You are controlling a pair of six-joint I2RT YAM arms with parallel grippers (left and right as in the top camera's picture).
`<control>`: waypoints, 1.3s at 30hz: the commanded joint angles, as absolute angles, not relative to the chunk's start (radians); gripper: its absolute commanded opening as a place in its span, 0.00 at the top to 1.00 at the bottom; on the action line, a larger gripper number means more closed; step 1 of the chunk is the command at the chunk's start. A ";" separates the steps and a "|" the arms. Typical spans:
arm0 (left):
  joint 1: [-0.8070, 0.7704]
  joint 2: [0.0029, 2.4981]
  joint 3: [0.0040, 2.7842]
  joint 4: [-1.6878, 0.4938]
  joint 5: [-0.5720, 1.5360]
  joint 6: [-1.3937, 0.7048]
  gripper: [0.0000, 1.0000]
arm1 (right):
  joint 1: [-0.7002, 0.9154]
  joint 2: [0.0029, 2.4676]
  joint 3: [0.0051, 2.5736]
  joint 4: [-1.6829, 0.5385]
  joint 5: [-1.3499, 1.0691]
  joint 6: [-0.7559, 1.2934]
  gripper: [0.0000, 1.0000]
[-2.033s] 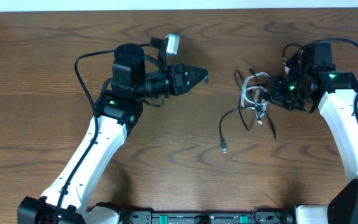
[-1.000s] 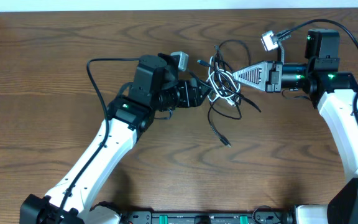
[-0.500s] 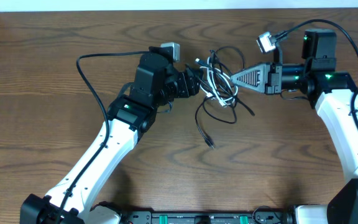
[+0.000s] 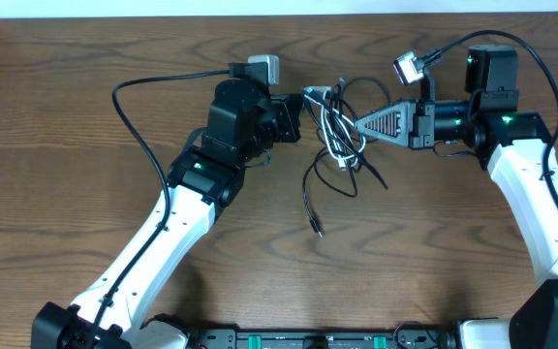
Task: Untangle cables
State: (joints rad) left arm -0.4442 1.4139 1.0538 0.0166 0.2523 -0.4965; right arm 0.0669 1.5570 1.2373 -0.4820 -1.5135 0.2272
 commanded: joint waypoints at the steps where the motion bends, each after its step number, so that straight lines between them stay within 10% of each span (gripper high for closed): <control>1: -0.442 1.425 1.068 0.024 0.178 -0.490 0.92 | 0.074 1.558 1.243 -0.483 -1.562 0.231 0.99; 17: -0.442 1.425 1.068 -0.007 0.300 -0.478 0.92 | 0.074 1.558 1.243 -0.482 -1.547 0.231 0.99; 25: -0.442 1.425 1.068 -0.007 0.441 -0.426 0.70 | 0.074 1.558 1.243 -0.482 -1.547 0.231 0.99; 39: -0.442 1.425 1.068 -0.138 0.487 -0.411 0.61 | 0.070 1.558 1.243 -0.482 -1.528 0.231 0.99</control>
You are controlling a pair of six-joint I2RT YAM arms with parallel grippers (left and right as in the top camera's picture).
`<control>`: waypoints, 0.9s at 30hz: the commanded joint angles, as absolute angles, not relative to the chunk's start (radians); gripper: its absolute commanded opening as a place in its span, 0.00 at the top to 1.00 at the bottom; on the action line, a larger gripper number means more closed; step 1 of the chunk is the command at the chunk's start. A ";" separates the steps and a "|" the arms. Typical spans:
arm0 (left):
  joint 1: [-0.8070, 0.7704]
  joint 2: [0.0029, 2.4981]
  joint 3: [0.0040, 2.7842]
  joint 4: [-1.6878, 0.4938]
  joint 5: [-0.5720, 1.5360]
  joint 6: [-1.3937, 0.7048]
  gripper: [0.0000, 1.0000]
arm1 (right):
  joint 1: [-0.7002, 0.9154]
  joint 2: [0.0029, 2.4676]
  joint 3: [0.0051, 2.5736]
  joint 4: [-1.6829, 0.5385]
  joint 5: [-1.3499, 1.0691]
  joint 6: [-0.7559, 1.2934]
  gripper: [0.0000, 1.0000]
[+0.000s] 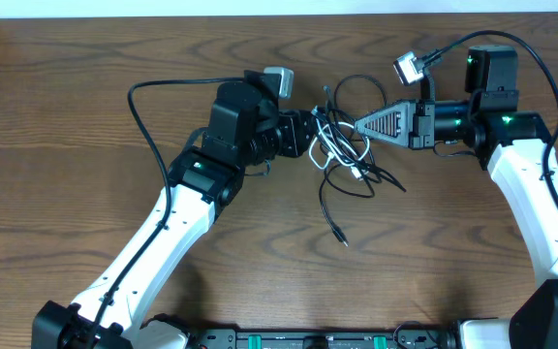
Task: Untangle cables
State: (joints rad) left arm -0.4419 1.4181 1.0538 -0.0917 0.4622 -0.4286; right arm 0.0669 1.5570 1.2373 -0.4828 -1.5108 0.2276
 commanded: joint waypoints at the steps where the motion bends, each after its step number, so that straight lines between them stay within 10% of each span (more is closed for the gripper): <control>1: -0.442 1.425 1.068 -0.160 0.486 -0.411 0.61 | 0.069 1.558 1.243 -0.482 -1.528 0.231 0.99; 27: -0.442 1.425 1.068 -0.283 0.304 -0.378 0.59 | 0.056 1.558 1.243 -0.483 -1.497 0.231 0.99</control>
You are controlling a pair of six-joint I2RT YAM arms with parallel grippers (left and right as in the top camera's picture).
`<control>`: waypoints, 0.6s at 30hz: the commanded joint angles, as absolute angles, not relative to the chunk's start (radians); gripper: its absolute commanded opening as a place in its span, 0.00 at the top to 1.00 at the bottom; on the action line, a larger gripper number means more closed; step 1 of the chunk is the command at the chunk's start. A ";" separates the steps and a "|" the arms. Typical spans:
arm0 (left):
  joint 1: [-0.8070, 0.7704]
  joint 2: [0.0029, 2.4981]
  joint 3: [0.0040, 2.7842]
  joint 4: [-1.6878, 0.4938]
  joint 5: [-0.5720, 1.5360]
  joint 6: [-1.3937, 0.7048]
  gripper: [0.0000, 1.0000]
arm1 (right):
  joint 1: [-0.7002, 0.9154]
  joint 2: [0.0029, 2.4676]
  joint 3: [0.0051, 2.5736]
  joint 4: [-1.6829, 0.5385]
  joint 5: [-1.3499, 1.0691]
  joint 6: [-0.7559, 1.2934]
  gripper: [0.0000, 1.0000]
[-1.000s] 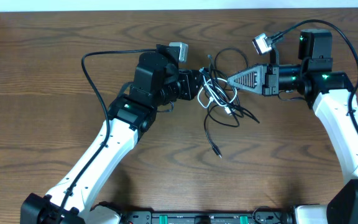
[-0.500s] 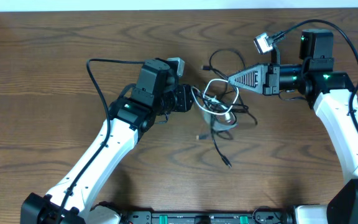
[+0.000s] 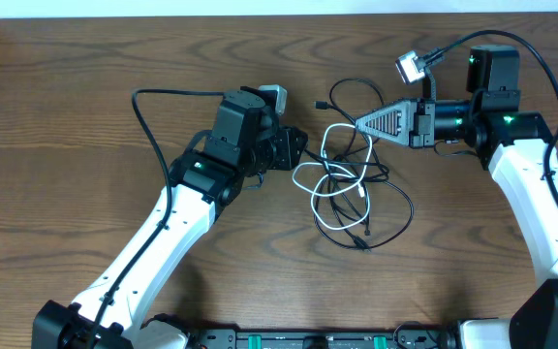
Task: Untangle cables
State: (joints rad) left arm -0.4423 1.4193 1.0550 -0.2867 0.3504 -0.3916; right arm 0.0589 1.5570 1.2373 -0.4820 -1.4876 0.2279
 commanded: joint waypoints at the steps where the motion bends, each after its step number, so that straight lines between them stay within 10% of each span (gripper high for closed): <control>1: -0.442 1.425 1.068 -0.281 0.306 -0.379 0.59 | 0.056 1.558 1.243 -0.483 -1.480 0.231 0.99; 18: -0.442 1.425 1.068 -0.196 0.645 -0.333 0.54 | 0.056 1.558 1.243 -0.483 -1.289 0.223 0.99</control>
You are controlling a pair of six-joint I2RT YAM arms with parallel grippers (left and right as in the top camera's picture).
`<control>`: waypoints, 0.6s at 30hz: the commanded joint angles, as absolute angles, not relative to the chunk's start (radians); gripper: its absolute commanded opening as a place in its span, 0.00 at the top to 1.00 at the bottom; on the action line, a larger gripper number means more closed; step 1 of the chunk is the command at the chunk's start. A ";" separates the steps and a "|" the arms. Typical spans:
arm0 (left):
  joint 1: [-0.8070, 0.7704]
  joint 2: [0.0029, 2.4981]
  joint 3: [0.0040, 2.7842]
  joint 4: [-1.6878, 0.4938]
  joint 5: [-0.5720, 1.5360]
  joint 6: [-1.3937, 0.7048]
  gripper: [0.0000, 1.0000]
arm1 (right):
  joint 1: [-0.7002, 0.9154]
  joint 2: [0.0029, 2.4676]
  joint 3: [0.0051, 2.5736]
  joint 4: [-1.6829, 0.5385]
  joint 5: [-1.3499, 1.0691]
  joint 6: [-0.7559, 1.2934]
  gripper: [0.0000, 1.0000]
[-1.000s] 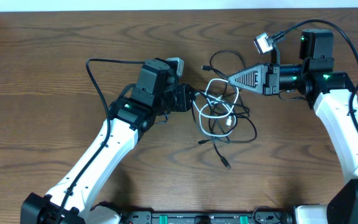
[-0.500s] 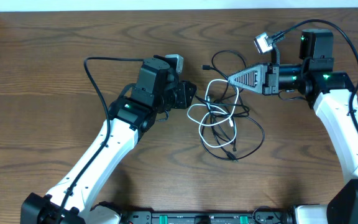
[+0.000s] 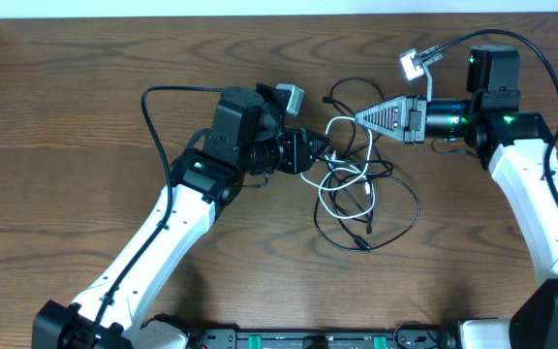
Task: Untangle cables
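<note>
A white cable [image 3: 330, 199] and a black cable [image 3: 405, 218] lie tangled in loose loops mid-table; the black one ends in a plug [image 3: 362, 239]. My left gripper [image 3: 320, 152] points right at the left edge of the tangle. It looks open, and a white strand lies right at its fingertips. My right gripper [image 3: 358, 117] points left over the top of the tangle. Its narrow fingers are shut on the white cable's upper loop [image 3: 336, 123], while a black loop [image 3: 349, 85] arcs behind it.
The brown wooden table [image 3: 66, 145] carries both arms. The left arm's own black lead [image 3: 163, 126] curves over the table at the left. The right arm's lead and grey connector [image 3: 412, 63] hang above its wrist. The table's far edge [image 3: 163, 14] runs along the top.
My left gripper has moved right, from a little clear of the tangle to its left edge. The right gripper has risen slightly with the white loop. The loops on the table have shifted slightly.
First both grippers held a tight bundle between them, with a black end trailing down. Then the left gripper sat further right and the bundle hung looser. Later the left gripper had let go and drawn back, the cables spread in wide loops. Now it is back at them.
</note>
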State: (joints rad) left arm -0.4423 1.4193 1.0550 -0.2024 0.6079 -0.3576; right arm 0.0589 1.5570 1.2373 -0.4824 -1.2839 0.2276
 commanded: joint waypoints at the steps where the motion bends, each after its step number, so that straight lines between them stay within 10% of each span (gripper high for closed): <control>1: -0.442 1.425 1.068 -0.196 0.645 -0.333 0.54 | 0.057 1.558 1.243 -0.483 -1.288 0.223 0.99; 18: -0.435 1.425 1.068 -0.291 0.533 -0.207 0.49 | 0.059 1.558 1.243 -0.483 -1.236 0.220 0.99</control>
